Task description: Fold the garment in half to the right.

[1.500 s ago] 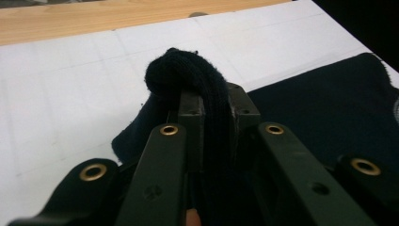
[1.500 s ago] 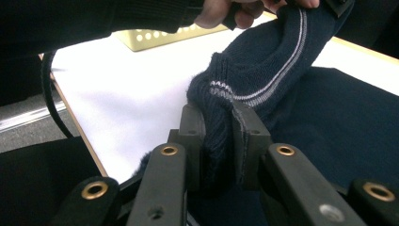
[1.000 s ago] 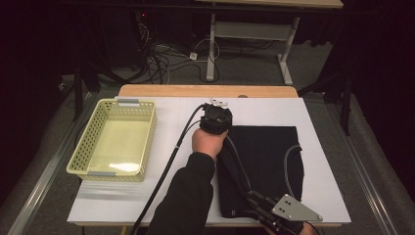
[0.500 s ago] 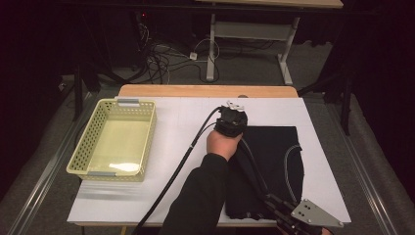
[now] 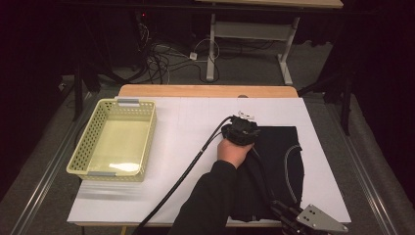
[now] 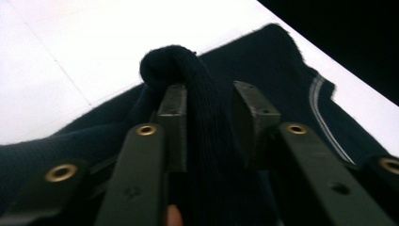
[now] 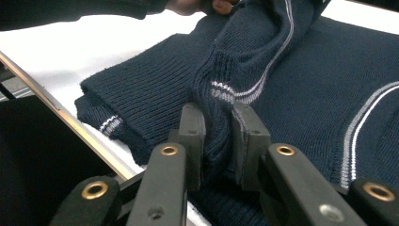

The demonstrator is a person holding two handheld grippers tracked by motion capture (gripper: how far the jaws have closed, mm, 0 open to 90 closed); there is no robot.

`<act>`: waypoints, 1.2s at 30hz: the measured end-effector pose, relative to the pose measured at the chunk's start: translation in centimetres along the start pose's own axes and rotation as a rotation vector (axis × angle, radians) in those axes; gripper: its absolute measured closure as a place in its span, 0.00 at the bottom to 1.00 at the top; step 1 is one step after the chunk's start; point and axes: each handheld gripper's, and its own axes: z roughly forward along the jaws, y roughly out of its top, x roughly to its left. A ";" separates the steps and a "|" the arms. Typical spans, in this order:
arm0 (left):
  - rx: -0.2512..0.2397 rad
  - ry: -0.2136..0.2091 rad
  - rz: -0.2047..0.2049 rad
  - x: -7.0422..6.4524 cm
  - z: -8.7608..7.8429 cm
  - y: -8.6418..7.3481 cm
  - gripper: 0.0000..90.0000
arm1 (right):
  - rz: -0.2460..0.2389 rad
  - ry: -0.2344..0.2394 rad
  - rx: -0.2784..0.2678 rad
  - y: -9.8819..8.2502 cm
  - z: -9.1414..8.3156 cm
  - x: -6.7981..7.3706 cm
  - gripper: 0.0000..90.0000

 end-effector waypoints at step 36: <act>-0.070 0.022 0.056 2.4 -11.4 -10.6 0.04 | -0.007 -0.003 0.019 0.0 0.6 0.3 0.85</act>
